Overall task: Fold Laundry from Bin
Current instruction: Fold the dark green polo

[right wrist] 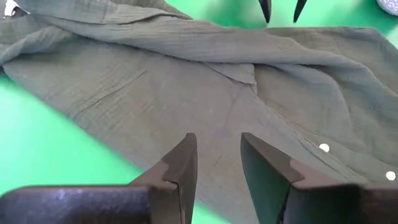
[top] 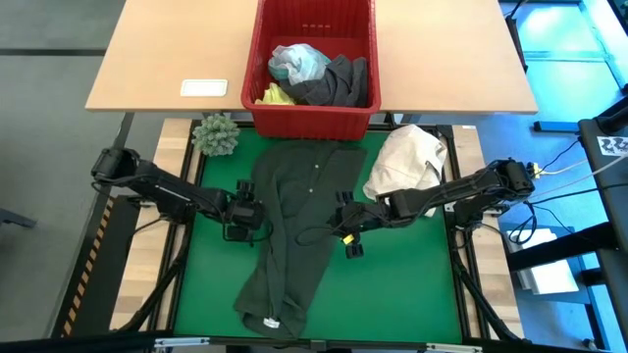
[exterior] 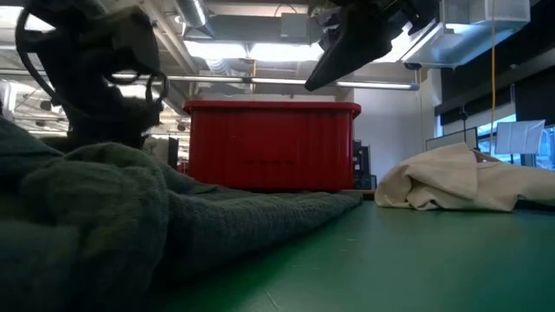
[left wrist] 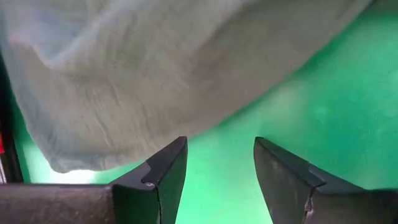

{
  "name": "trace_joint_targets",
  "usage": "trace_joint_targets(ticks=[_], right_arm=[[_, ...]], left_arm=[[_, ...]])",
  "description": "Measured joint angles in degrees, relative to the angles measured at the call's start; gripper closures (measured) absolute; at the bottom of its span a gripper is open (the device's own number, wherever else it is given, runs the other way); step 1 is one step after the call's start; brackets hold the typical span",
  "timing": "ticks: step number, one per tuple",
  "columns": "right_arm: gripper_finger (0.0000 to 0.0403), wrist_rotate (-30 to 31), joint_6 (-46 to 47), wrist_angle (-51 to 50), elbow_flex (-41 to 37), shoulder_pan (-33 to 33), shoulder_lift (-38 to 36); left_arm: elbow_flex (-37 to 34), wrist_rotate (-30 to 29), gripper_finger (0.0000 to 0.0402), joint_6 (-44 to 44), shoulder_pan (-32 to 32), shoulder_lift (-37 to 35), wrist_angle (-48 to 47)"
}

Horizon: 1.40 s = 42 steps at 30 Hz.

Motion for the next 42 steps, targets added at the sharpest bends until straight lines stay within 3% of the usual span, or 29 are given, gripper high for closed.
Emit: trace_joint_targets(ticks=[6, 14, 21, 26, 34, 42], right_arm=[[0.0282, 0.03, -1.63, 0.79, 0.00, -0.02, 0.00], [0.0282, 0.01, -1.76, 0.72, 0.00, -0.02, 0.00], [0.0282, 0.01, -1.78, 0.70, 0.00, -0.02, 0.00], [0.0282, -0.01, -1.79, 0.09, 0.00, -0.02, 0.02], [0.0282, 0.69, -1.83, -3.09, 0.02, -0.02, 0.02], [0.0282, 7.38, -0.01, -8.69, 0.02, -0.02, 0.04]], left_arm=[[0.22, -3.49, 0.0221, 4.54, 3.24, 4.40, 4.16], [0.23, -3.12, 0.0232, 9.23, 6.93, 5.73, 8.48], [-0.02, -4.04, 0.0309, 13.67, 8.24, 5.95, 10.74], [-0.05, -9.80, 0.0390, 15.47, 8.31, 6.04, 11.20], [4.26, -15.07, 0.0399, 23.43, 8.11, 6.03, 11.22], [11.58, -16.01, 0.0400, 37.26, 7.73, 5.95, 12.66]])
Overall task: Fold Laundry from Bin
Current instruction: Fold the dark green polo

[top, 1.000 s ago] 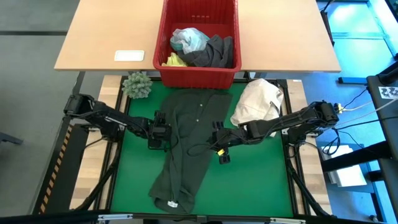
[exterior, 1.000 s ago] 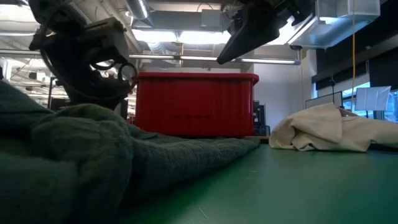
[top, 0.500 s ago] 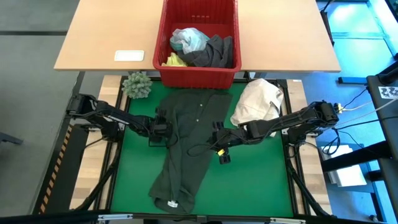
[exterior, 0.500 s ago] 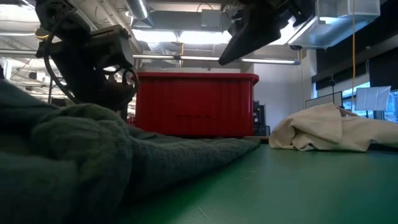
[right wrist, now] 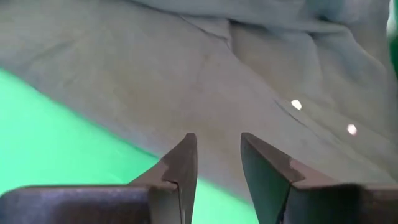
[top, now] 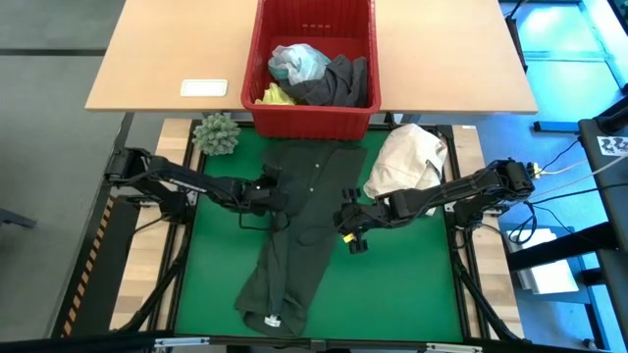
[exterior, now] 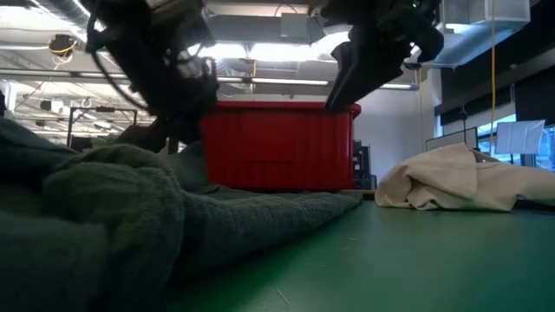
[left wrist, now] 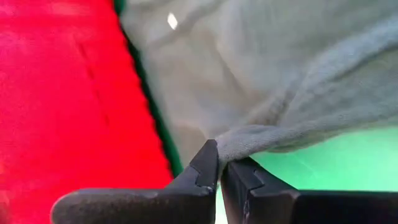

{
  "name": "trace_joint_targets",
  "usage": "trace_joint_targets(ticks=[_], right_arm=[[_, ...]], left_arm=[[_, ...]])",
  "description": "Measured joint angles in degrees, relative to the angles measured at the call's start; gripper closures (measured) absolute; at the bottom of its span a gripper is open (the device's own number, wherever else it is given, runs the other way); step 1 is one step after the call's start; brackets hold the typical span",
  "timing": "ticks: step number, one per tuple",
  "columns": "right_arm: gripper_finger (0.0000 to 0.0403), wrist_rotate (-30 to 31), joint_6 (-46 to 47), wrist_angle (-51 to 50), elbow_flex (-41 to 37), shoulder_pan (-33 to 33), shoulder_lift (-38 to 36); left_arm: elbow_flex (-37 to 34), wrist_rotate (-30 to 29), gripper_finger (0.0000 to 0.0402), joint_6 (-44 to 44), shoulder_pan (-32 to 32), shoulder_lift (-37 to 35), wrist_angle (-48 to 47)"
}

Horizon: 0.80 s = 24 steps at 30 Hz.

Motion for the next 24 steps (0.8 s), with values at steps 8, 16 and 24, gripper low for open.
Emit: trace_joint_targets(ticks=[8, 16, 24], right_arm=[[0.0282, 0.52, 0.17, -0.89, 0.00, 0.00, 0.00], [0.0282, 0.62, 0.30, -1.19, 0.08, 0.00, -0.35], [0.0282, 1.14, 1.31, -2.67, 0.09, -0.02, -0.50]], left_arm=[[3.88, 5.04, 0.0401, 9.01, 0.55, -0.02, 7.56], [3.94, 12.07, 0.0401, 9.19, 3.06, 2.57, 10.85], [3.88, 15.24, 0.0374, 10.32, 5.02, 10.65, 13.98]])
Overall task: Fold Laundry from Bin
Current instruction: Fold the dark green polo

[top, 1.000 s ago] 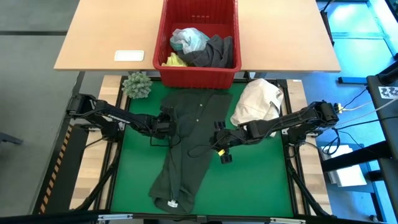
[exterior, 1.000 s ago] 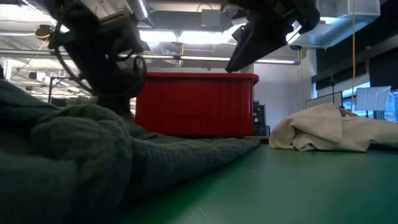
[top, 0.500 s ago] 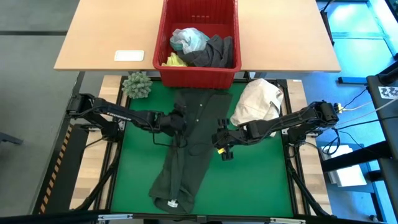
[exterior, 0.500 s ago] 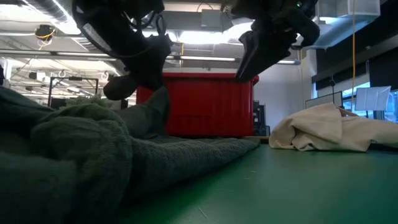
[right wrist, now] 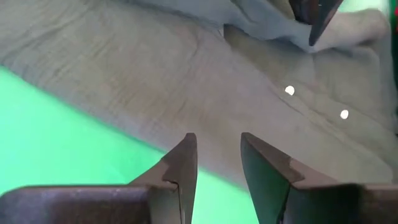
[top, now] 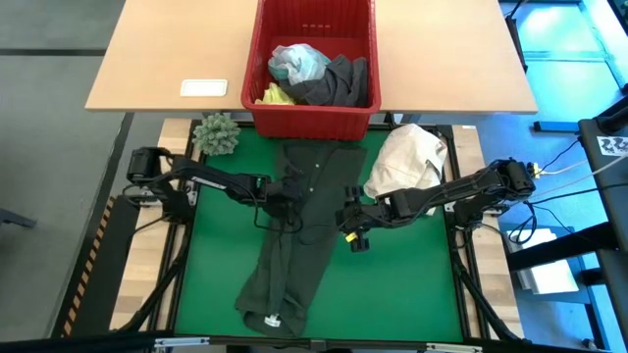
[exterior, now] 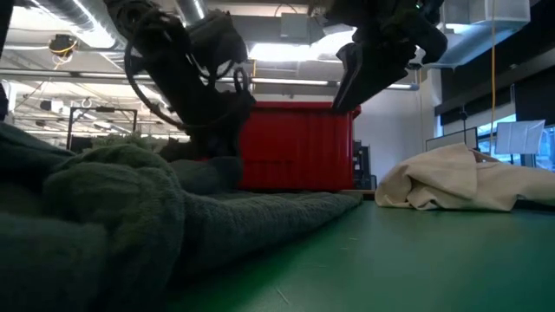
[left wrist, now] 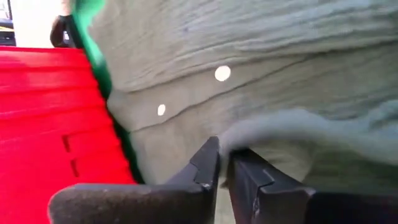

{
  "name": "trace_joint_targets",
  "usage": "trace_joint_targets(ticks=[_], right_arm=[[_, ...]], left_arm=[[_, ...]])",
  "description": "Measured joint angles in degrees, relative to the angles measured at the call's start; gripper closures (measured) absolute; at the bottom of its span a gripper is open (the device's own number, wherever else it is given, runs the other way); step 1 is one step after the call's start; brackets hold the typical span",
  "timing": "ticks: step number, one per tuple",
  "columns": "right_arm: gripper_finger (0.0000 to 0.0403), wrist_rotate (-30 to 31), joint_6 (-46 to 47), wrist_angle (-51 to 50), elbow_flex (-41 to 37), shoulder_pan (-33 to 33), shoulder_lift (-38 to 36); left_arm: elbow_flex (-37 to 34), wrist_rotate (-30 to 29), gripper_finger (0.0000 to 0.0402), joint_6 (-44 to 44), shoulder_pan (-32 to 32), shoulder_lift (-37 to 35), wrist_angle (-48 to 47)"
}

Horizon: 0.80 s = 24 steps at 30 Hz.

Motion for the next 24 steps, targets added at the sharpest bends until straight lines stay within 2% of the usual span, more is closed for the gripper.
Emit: trace_joint_targets(ticks=[6, 12, 18, 24], right_arm=[[0.0282, 0.03, -0.05, -0.64, 0.00, -0.02, 0.00], [0.0282, 2.02, -0.40, -1.88, -0.02, -0.04, 0.00], [0.0282, 1.97, 0.05, -3.10, -0.02, -0.03, -0.02], [0.0282, 1.97, 0.28, -3.50, -0.02, -0.04, -0.04]], left_arm=[[0.13, -0.39, 0.0338, -0.14, -0.02, -0.05, 2.70], [3.96, -0.36, 0.0286, -1.68, -0.24, -0.94, 1.82], [9.02, -0.91, 0.0246, -2.66, -1.03, -0.94, -3.42], [10.54, -0.62, 0.0232, -4.30, -0.49, -0.93, -11.18]])
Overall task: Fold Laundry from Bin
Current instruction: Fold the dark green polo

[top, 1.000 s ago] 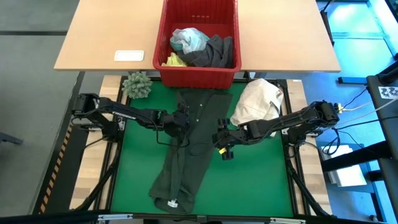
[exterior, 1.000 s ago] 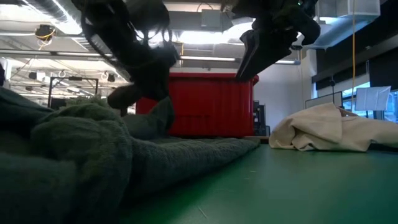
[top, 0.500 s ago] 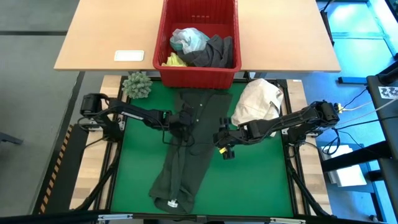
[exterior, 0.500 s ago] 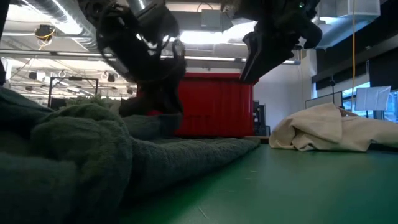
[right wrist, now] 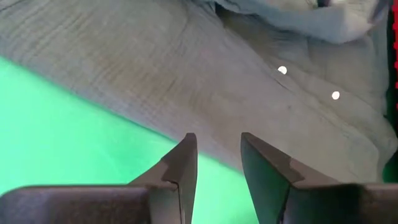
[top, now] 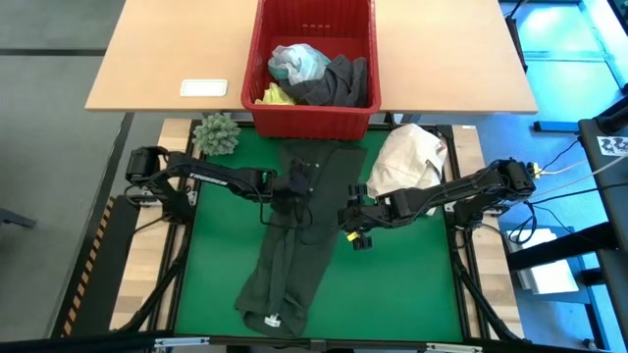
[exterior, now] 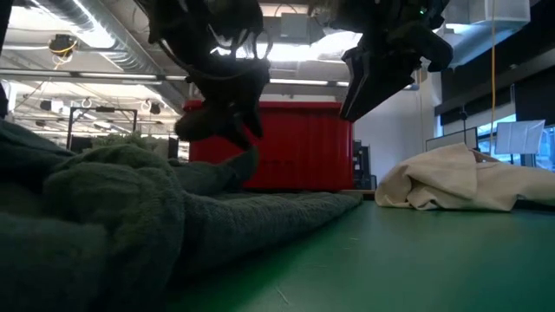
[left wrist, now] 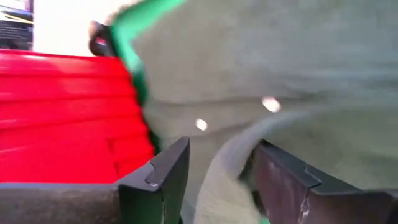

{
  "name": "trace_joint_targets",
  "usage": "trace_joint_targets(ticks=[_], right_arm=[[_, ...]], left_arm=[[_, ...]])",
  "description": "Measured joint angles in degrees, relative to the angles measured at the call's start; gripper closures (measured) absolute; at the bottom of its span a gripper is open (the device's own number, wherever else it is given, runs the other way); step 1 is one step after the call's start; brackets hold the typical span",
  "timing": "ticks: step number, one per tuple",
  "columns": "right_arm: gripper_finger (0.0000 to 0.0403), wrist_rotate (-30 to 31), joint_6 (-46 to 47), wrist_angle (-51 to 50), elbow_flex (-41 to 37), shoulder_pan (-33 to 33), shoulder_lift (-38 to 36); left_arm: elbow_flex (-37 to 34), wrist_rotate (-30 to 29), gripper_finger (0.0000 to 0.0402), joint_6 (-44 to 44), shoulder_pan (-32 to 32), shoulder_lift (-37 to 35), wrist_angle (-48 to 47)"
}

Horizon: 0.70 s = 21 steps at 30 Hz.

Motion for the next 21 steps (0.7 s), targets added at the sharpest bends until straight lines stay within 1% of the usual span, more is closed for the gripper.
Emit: trace_joint_targets(ticks=[3, 9, 11, 15, 19, 21], right_arm=[[0.0282, -0.01, 0.10, 0.04, -0.01, 0.02, 0.00], [0.0282, 0.00, 0.10, 0.05, -0.02, -0.01, 0.00], [0.0282, 0.00, 0.10, 0.15, -0.04, 0.01, 0.00], [0.0282, 0.09, 0.12, 2.71, -0.09, -0.01, 0.00], [0.0282, 0.55, -0.33, 7.90, -0.09, -1.12, 0.26], [0.0282, 0.39, -0.87, 10.29, -0.09, -2.30, 0.28]], left_arm=[[-0.03, -0.33, 0.0231, -0.29, 0.68, 0.02, -2.61], [-0.03, -0.07, 0.0230, -0.84, 1.29, 0.02, -3.09], [-0.03, -0.95, 0.0230, -3.78, 1.31, -0.41, -4.26], [-0.03, 0.31, 0.0230, -11.79, 0.17, -3.24, -9.71], [-0.07, 2.93, 0.0230, -20.24, -5.10, -5.13, -16.30], [-0.03, 3.71, 0.0232, -24.91, -8.56, -5.91, -17.69]])
